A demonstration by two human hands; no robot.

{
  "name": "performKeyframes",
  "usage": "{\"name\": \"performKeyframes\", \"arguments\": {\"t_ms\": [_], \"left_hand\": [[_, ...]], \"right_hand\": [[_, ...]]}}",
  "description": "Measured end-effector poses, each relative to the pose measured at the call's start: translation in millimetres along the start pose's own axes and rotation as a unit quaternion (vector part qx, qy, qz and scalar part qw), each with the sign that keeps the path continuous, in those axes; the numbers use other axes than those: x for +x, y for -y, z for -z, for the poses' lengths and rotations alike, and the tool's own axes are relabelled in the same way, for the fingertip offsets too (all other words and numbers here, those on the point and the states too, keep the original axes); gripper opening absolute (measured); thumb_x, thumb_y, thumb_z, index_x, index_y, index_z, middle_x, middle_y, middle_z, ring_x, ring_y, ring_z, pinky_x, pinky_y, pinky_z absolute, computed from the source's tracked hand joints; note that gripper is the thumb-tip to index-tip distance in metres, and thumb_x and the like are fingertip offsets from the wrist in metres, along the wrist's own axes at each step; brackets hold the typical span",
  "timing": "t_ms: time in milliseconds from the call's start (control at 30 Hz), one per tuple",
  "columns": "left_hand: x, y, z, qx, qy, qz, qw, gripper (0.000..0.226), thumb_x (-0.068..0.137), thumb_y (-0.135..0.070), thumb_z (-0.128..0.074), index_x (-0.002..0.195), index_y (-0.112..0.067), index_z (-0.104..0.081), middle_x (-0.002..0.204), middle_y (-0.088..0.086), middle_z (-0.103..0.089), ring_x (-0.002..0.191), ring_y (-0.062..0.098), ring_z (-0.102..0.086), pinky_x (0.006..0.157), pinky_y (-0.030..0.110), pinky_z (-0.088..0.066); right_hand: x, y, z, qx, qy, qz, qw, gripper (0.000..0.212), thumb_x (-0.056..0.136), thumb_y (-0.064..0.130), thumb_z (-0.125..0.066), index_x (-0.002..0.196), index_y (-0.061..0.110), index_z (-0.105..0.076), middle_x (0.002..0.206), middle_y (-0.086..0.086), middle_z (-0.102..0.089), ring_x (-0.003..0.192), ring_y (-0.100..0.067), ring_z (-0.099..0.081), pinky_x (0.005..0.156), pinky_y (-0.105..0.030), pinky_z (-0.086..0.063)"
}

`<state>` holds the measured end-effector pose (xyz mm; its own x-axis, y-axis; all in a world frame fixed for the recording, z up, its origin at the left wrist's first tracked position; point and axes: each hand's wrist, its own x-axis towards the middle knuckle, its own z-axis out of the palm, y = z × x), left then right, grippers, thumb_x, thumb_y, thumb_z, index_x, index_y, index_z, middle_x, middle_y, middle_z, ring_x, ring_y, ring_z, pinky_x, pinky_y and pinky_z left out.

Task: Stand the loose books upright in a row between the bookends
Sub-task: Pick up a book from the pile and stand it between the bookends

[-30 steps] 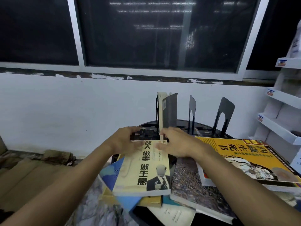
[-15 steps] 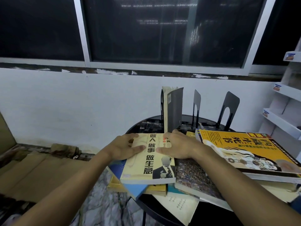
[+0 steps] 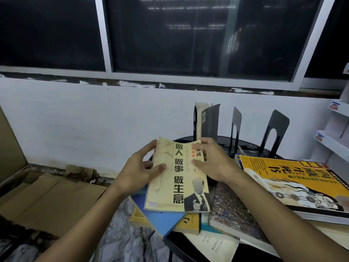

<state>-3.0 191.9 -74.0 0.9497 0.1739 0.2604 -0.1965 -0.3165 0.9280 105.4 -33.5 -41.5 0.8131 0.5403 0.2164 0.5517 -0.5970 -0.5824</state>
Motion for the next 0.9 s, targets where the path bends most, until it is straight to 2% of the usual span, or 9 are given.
{"name": "performKeyframes", "arguments": {"t_ms": [100,167,233,300,400,533,600,733,900], "left_hand": [[-3,-10,0,-0.059,-0.047,-0.037,0.996,0.087,0.089,-0.006,-0.074,0.159,-0.028,-0.028,0.146,-0.027,-0.05,0.11,0.01,-0.072,0.078,0.036,-0.064],[-4,-17,-1,-0.108,-0.074,-0.056,0.99,0.091,0.087,-0.002,-0.073,0.16,-0.026,-0.025,0.152,-0.02,-0.045,0.114,0.013,-0.07,0.08,0.036,-0.063],[-5,-25,-4,-0.149,-0.065,-0.067,0.984,0.082,0.084,0.001,-0.073,0.156,-0.016,-0.037,0.147,-0.008,-0.057,0.114,0.021,-0.071,0.082,0.039,-0.063],[-7,-32,-12,-0.157,-0.034,-0.081,0.984,0.06,0.084,0.007,-0.072,0.14,-0.007,-0.054,0.13,0.002,-0.071,0.114,0.026,-0.071,0.085,0.042,-0.062],[-12,-41,-29,-0.145,-0.005,-0.098,0.985,0.05,0.083,0.009,-0.073,0.13,-0.003,-0.06,0.122,0.006,-0.074,0.115,0.025,-0.07,0.089,0.046,-0.061],[-15,-49,-50,-0.125,0.025,-0.108,0.986,0.063,0.083,0.006,-0.076,0.14,-0.009,-0.054,0.131,0.003,-0.07,0.122,0.025,-0.066,0.091,0.045,-0.061],[-15,-52,-58,-0.116,0.048,-0.114,0.985,0.076,0.083,0.005,-0.077,0.15,-0.013,-0.046,0.142,0.0,-0.063,0.131,0.021,-0.06,0.098,0.043,-0.057],[-14,-62,-77,-0.094,0.09,-0.137,0.982,0.087,0.082,0.001,-0.08,0.155,-0.025,-0.04,0.155,-0.009,-0.048,0.144,0.009,-0.045,0.104,0.04,-0.053],[-11,-64,-102,-0.051,0.081,-0.138,0.986,0.084,0.08,-0.02,-0.085,0.151,-0.041,-0.044,0.152,-0.019,-0.046,0.143,0.0,-0.041,0.106,0.041,-0.053]], "right_hand": [[11,0,2,0.048,-0.052,0.04,0.997,0.05,0.093,0.013,-0.07,0.141,0.016,-0.056,0.156,0.008,-0.028,0.142,-0.016,-0.037,0.118,-0.037,-0.034],[18,2,8,0.071,-0.086,0.083,0.99,0.047,0.093,0.011,-0.07,0.137,0.021,-0.06,0.154,0.011,-0.03,0.141,-0.013,-0.037,0.117,-0.04,-0.036],[23,8,16,0.087,-0.104,0.123,0.983,0.049,0.092,0.008,-0.069,0.136,0.027,-0.06,0.154,0.014,-0.03,0.141,-0.009,-0.037,0.116,-0.039,-0.037],[25,15,23,0.12,-0.104,0.143,0.977,0.052,0.092,0.005,-0.068,0.136,0.033,-0.06,0.154,0.016,-0.03,0.141,-0.004,-0.036,0.116,-0.034,-0.037],[23,20,30,0.148,-0.085,0.163,0.972,0.054,0.093,0.008,-0.068,0.138,0.037,-0.058,0.157,0.015,-0.027,0.142,-0.001,-0.033,0.118,-0.032,-0.034],[10,16,38,0.122,-0.094,0.162,0.975,0.053,0.094,0.022,-0.069,0.143,0.036,-0.053,0.155,0.016,-0.031,0.145,-0.001,-0.026,0.12,-0.037,-0.031],[-3,15,45,0.11,-0.116,0.158,0.974,0.052,0.094,0.026,-0.068,0.143,0.034,-0.052,0.149,0.013,-0.037,0.141,0.001,-0.032,0.118,-0.037,-0.035],[-37,15,67,0.182,-0.118,0.149,0.965,0.044,0.099,0.022,-0.06,0.142,0.027,-0.056,0.127,0.01,-0.056,0.118,-0.004,-0.057,0.099,-0.035,-0.053],[-77,13,92,0.281,-0.106,0.136,0.944,0.034,0.103,0.016,-0.05,0.135,0.021,-0.061,0.131,-0.001,-0.062,0.118,-0.016,-0.063,0.086,-0.041,-0.06]]}}
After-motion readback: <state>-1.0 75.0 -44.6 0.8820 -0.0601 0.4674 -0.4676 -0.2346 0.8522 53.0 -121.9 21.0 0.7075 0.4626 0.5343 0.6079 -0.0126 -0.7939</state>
